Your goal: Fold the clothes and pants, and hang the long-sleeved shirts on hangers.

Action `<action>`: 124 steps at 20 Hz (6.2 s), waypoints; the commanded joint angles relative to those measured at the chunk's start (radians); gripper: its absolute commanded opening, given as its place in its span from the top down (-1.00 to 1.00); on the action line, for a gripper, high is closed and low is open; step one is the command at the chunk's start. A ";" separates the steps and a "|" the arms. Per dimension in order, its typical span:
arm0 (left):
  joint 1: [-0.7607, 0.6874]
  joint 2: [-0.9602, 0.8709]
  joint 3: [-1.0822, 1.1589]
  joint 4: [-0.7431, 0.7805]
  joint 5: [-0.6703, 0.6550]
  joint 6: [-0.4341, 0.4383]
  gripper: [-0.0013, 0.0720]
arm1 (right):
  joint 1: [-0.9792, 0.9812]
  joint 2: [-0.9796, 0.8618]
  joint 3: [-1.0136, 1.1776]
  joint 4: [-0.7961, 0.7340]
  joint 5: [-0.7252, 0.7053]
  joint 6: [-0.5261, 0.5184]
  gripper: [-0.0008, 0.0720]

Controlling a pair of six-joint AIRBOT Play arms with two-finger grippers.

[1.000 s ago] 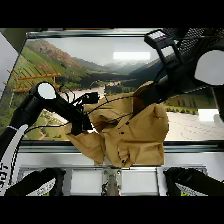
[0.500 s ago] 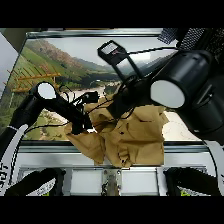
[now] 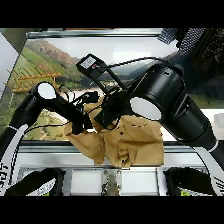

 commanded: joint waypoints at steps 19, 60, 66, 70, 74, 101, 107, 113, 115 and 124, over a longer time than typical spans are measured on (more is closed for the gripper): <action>0.001 -0.001 0.000 0.003 -0.001 -0.001 0.93 | -0.474 0.160 0.002 0.210 0.083 -0.334 -0.96; 0.001 -0.001 0.000 0.003 -0.001 -0.001 0.93 | -1.227 -0.019 -0.768 1.396 0.225 -1.687 -0.96; 0.001 -0.001 0.000 0.003 -0.001 -0.001 0.93 | -1.144 -0.050 -0.768 1.396 0.224 -1.680 -0.96; 0.001 -0.001 0.000 0.003 -0.001 -0.001 0.93 | -1.117 -0.050 -0.768 1.396 0.202 -1.680 -0.96; 0.001 -0.001 0.000 0.003 0.000 -0.001 0.93 | -1.101 -0.050 -0.768 1.395 0.202 -1.680 -0.96; 0.001 -0.001 0.000 0.009 -0.002 -0.001 0.93 | -1.101 -0.050 -0.768 1.411 0.203 -1.676 0.91; 0.001 -0.001 0.000 0.012 -0.001 -0.001 0.93 | -1.101 -0.050 -0.768 1.415 0.199 -1.670 0.92; 0.001 -0.001 0.000 0.013 -0.003 -0.005 0.16 | -1.101 -0.050 -0.768 1.415 0.199 -1.657 0.93; 0.001 0.000 0.000 0.013 -0.001 -0.040 -0.16 | -1.101 -0.050 -0.768 1.415 0.199 -1.657 0.94; 0.069 0.056 0.000 0.011 0.009 -0.201 -0.94 | -1.101 -0.050 -0.768 1.415 0.157 -1.656 0.94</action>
